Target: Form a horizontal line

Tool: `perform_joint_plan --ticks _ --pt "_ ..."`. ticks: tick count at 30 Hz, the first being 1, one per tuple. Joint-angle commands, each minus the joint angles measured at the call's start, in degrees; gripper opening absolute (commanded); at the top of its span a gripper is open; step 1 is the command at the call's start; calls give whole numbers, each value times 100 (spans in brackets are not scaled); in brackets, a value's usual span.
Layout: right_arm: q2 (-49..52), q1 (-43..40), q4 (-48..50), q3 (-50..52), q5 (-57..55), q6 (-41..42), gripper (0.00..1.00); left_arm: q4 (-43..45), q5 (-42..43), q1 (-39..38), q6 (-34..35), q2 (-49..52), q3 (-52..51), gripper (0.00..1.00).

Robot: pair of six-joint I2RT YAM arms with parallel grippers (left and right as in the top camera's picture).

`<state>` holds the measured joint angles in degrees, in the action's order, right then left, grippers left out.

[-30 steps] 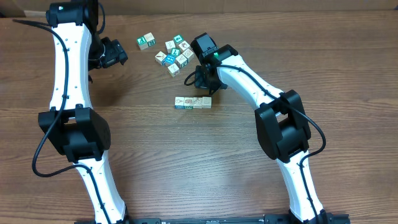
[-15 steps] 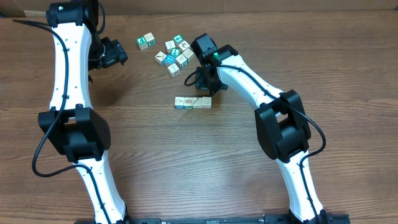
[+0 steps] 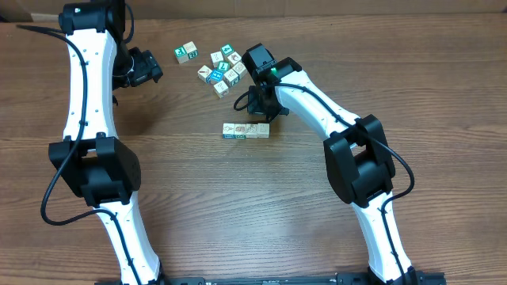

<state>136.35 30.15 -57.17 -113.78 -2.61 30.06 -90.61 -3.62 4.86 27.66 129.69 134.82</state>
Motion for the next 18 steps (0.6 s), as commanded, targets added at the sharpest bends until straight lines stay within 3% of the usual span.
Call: perform_joint_plan --ticks 1,18 --pt "39 46 -28 59 -72 57 4 4 9 -37 20 -4 22 100" --pt "39 101 -251 59 -76 55 4 4 9 -37 20 -4 22 99"
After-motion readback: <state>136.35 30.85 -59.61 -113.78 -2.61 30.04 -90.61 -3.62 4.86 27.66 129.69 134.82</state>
